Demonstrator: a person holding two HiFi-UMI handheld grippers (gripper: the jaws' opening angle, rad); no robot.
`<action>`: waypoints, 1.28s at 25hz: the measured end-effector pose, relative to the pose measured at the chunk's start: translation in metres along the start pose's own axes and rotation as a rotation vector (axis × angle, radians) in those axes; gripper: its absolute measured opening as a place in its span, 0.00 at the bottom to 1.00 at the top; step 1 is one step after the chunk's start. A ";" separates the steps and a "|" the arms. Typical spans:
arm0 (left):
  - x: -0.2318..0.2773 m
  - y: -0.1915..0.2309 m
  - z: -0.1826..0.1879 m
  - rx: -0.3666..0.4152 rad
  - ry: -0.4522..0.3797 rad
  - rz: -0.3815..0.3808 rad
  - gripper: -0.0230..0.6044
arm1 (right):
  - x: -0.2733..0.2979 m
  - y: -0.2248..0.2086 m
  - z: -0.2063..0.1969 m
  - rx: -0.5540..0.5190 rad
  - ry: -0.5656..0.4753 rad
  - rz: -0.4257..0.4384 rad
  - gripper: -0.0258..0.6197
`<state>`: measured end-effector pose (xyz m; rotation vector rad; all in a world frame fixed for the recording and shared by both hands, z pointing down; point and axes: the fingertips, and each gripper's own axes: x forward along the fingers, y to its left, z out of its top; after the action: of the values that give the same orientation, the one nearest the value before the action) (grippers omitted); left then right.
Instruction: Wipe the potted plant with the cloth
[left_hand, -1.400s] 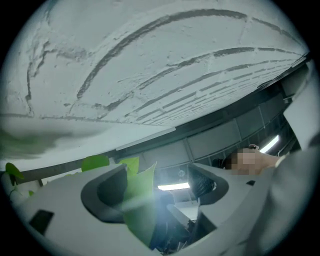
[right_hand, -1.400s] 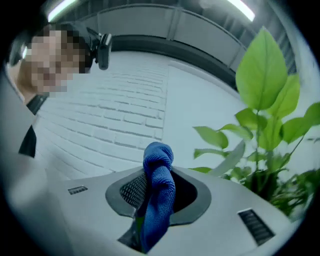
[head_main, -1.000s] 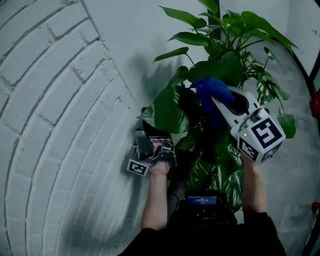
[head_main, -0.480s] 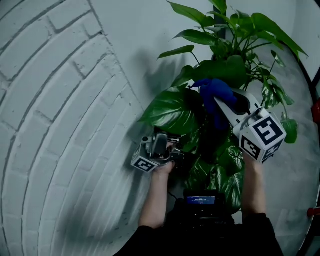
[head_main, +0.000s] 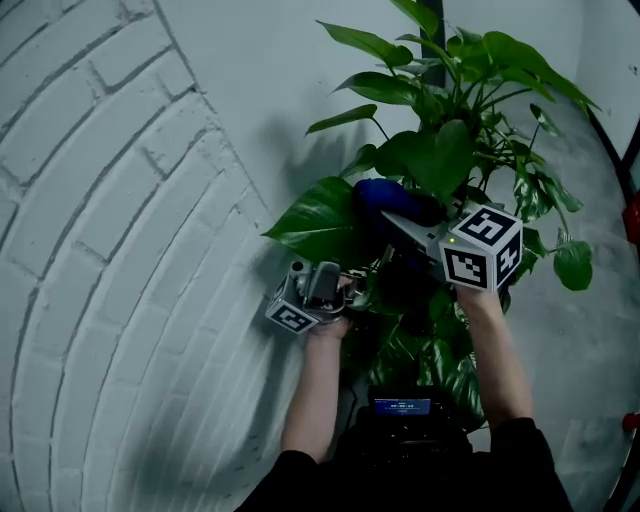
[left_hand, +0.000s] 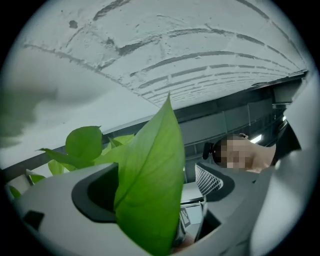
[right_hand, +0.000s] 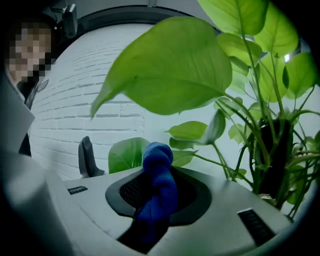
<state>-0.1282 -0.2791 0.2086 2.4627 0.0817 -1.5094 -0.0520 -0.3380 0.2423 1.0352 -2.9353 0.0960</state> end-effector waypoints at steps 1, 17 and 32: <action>-0.002 0.000 -0.001 -0.004 0.001 -0.004 0.80 | 0.003 0.002 -0.001 0.024 -0.003 0.023 0.22; -0.003 -0.013 0.002 0.014 -0.014 0.001 0.80 | -0.016 0.051 0.028 -0.229 -0.027 0.085 0.22; -0.004 -0.003 0.046 0.042 -0.131 0.050 0.80 | -0.015 0.010 0.075 -0.239 -0.102 -0.159 0.22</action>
<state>-0.1700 -0.2865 0.1915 2.3716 -0.0361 -1.6626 -0.0468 -0.3263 0.1665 1.2605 -2.8437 -0.3112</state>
